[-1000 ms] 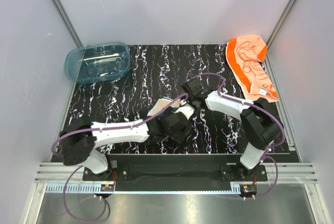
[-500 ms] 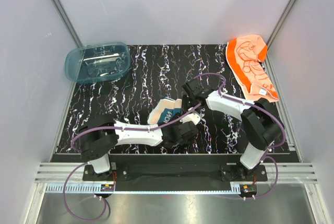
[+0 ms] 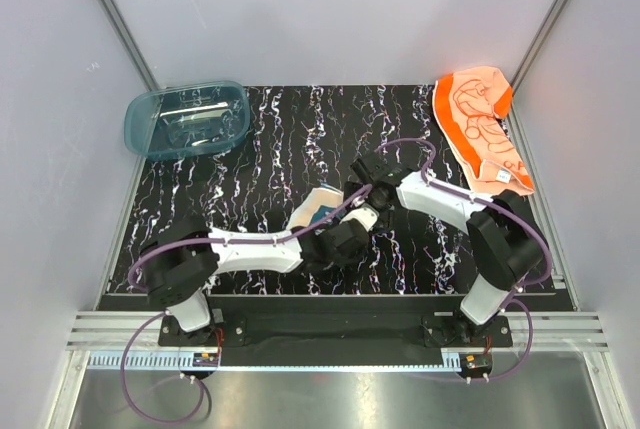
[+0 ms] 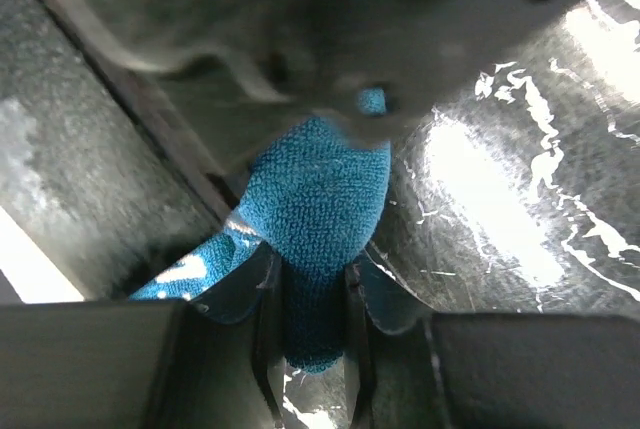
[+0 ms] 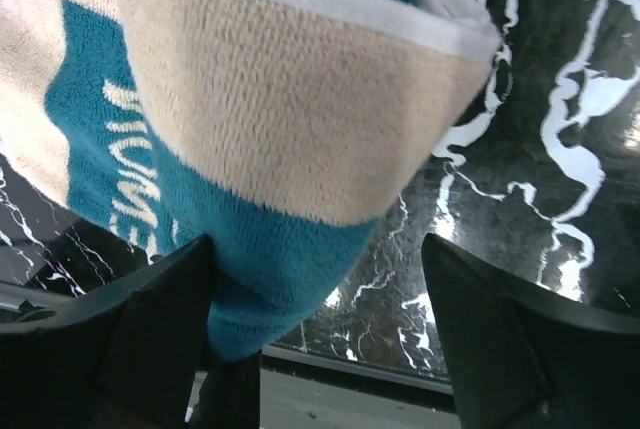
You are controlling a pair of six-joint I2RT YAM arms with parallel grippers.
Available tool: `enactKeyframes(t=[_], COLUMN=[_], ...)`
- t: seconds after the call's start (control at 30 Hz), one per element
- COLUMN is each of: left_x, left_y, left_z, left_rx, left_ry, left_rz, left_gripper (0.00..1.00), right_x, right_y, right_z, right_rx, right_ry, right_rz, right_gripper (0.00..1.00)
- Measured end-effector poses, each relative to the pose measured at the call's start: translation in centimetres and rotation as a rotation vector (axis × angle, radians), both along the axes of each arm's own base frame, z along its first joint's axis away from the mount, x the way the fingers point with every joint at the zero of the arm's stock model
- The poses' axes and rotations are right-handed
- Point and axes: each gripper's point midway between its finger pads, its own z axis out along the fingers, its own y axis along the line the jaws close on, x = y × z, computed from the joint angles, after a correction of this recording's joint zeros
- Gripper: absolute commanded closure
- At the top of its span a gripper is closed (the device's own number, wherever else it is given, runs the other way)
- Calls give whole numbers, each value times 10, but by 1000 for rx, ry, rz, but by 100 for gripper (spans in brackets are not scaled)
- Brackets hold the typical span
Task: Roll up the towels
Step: Roll the towel
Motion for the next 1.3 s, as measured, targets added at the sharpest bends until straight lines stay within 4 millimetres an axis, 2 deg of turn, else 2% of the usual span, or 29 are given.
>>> enactKeyframes(t=[0.17,0.43,0.57,0.67,0.87,0.93,1.13,1.3], left_x=[7,14,17,18,22,23,26,29], left_y=[-1,1,-1,-1,6,11,20,23], left_z=[2,7,10,12,15,16,18,17], left_rx=[-95,-273,-364,-435,-602,-663,-822,-918], left_ry=[67,206,291,350,458,498,606,698], left_rz=[-7,-10,-14,-9,36,60,109,127], left_gripper=[88,89,90,92,96,95,94,93], right_x=[13,42,40,29,9,7,19,30], right_y=[-22,-74,-67,-53,-27,-20,3,16], right_z=[16,78,97,94,63,60,55,36], right_rx=[-76,-126,-11,103,275,318,433,467], right_ry=[-38,-214,-295,-303,-234,-227,-240,-218], right_rz=[-57,-210,-194,-154,-103,-94,-80,-87], right_gripper=[5,1,1,0,0,0,0,2])
